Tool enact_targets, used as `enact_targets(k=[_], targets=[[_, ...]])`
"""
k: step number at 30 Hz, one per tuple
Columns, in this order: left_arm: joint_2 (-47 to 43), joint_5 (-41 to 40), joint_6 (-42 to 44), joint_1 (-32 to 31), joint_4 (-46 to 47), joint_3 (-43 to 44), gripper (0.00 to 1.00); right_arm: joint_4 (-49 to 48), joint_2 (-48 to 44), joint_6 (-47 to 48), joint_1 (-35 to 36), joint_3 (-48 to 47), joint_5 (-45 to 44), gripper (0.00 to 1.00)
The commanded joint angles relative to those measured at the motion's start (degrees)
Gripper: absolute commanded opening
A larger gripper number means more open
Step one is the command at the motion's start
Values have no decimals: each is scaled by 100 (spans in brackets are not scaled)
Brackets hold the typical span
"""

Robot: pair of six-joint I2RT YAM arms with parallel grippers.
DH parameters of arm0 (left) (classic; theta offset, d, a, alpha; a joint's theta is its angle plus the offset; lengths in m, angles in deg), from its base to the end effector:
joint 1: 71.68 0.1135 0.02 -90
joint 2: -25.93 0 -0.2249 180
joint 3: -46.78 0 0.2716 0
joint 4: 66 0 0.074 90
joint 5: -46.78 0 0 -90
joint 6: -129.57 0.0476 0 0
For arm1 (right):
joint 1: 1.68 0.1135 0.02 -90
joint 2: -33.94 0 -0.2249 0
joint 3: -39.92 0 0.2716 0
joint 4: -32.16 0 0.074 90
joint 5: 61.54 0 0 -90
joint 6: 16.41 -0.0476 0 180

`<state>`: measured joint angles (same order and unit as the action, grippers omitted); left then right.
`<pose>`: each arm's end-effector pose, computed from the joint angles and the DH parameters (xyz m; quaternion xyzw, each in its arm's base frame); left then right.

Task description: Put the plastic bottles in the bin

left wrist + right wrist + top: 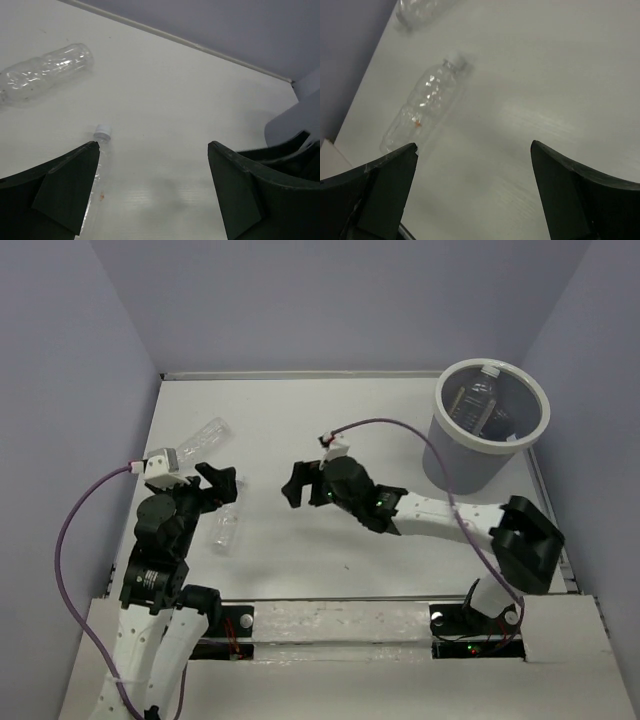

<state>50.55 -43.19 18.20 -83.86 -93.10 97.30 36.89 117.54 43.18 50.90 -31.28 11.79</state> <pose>0.1773 -0.0383 0.3233 -0.0571 0.7122 -0.2021 0.6698 0.2384 0.2891 0.2434 -0.0686 0.7977 0.3020 0.5174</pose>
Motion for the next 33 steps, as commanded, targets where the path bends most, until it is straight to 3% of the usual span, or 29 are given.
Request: enact_targets(k=[1, 6, 9, 24, 27, 30, 33], targets=[[-54, -1389, -289, 120, -246, 276, 99, -911, 1391, -1256, 788, -720, 682, 100], [-63, -1936, -702, 129, -413, 258, 99, -552, 2896, -1485, 983, -2089, 507, 100], [-89, -1850, -711, 120, -395, 241, 99, -174, 3529, -1494, 983, -2766, 384, 100], [-195, -1410, -535, -73, -228, 162, 99, 601, 5255, -1599, 1035, -4519, 436, 98], [-186, -1374, -527, -73, -220, 171, 99, 584, 5282, -1669, 1035, -4432, 235, 79], [-177, -1357, -518, -73, -220, 170, 99, 409, 4992, -1810, 1035, -4028, -29, 49], [-177, -1331, -509, -73, -202, 153, 99, 285, 4518, -1828, 1035, -3387, -266, 40]])
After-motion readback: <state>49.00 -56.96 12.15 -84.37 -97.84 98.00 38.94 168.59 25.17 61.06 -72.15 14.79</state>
